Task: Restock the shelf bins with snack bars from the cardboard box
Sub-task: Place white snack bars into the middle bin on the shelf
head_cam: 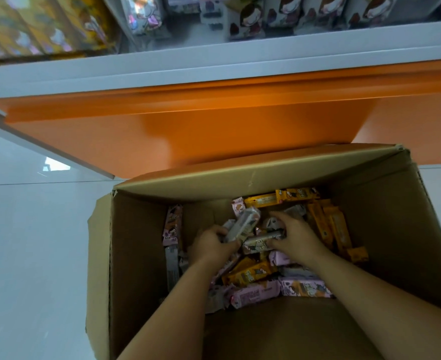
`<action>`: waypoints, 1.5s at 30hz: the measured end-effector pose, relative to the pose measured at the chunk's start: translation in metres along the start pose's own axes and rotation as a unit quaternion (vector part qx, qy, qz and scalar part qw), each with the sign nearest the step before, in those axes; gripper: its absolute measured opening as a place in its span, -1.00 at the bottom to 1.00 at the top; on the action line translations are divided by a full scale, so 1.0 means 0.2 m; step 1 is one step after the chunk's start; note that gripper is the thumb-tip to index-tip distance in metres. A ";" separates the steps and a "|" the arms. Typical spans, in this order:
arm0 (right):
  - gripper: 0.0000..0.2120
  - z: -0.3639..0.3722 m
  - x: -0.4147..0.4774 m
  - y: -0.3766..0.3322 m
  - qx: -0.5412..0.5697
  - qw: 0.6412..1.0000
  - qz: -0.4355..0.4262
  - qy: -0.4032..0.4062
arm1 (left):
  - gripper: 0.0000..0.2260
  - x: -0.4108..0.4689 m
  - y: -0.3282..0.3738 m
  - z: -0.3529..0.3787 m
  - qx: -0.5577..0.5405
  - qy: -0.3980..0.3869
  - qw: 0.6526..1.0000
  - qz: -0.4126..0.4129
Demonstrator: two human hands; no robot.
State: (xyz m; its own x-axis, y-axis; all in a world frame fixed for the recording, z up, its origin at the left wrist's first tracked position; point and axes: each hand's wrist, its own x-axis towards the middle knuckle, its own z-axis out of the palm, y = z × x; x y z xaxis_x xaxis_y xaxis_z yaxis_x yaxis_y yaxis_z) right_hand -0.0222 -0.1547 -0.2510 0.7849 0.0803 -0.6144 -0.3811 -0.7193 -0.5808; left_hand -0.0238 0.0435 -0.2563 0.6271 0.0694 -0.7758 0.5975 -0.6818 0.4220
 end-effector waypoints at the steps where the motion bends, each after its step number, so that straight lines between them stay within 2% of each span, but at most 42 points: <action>1: -0.33 0.00 0.00 -0.01 -0.020 1.000 0.003 -0.001 | -0.77 0.01 0.01 0.01 0.015 0.017 1.000 0.004; 3: -0.28 0.01 0.00 -0.04 -0.073 0.997 -0.007 -0.016 | -0.80 0.00 0.02 0.01 0.064 0.038 0.997 0.016; 6: -0.22 0.01 0.01 -0.06 -0.108 0.992 -0.025 -0.060 | -0.78 0.01 0.00 -0.01 0.133 0.016 0.991 0.016; 8: -0.24 0.00 0.02 -0.07 -0.108 0.992 -0.026 -0.066 | -0.72 0.01 -0.01 -0.02 0.155 0.005 0.988 0.018; 14: -0.57 -0.01 0.01 -0.05 -0.086 0.994 -0.052 -0.050 | -0.76 0.00 -0.04 -0.02 -0.019 -0.016 0.998 0.056; 18: -0.74 -0.02 -0.02 -0.07 -0.046 0.996 -0.080 -0.002 | -0.76 -0.03 0.01 -0.02 -0.062 -0.007 0.995 0.075; 26: -0.72 -0.18 -0.18 -0.19 -0.030 0.991 -0.127 0.031 | -0.82 -0.23 0.13 -0.13 -0.041 0.031 0.988 0.146; 32: -0.68 -0.42 -0.47 -0.39 -0.089 0.985 -0.147 0.020 | -0.77 -0.53 0.32 -0.31 -0.014 -0.016 0.982 0.187; 38: -0.68 -0.79 -0.86 -0.69 -0.176 0.959 -0.219 0.046 | -0.84 -0.90 0.58 -0.48 -0.058 -0.028 0.952 0.300; 42: -0.70 -1.00 -1.09 -0.85 -0.158 0.943 -0.269 0.118 | -0.85 -1.14 0.72 -0.57 -0.117 -0.009 0.918 0.380; 45: -0.69 -1.09 -1.22 -0.95 -0.126 0.924 -0.313 0.178 | -0.85 -1.29 0.81 -0.65 -0.134 0.035 0.894 0.426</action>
State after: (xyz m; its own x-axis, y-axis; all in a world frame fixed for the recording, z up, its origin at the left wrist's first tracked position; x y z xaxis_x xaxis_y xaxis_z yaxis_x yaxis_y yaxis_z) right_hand -0.0344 -0.1889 0.1259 0.9414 0.3348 0.0404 0.2925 -0.7510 -0.5921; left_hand -0.0232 0.0103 0.0731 0.9357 -0.3405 -0.0922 -0.0191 -0.3100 0.9506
